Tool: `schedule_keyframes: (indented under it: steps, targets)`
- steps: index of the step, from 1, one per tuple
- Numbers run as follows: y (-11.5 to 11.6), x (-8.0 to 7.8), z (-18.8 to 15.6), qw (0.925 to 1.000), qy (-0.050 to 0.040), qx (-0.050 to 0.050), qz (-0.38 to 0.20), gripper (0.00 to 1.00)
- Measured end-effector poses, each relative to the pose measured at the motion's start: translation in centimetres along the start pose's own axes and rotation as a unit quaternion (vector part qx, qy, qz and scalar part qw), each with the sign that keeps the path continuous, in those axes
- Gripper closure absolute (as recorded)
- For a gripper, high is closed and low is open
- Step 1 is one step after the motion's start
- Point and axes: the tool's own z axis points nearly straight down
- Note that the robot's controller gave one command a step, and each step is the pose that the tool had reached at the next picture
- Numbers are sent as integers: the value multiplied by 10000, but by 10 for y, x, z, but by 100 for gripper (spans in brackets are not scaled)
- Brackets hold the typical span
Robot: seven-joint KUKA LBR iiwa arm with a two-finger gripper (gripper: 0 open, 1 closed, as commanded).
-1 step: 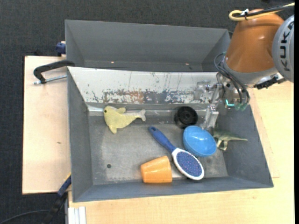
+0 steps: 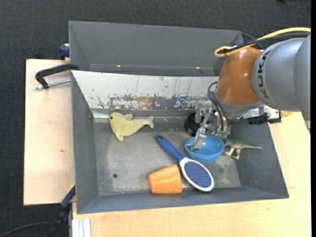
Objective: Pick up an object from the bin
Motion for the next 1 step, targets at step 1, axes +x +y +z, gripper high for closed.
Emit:
schedule_keyframes:
  steps: [1]
  targets:
    - [0, -5, -7, 10000, -87, -5, -7, 100]
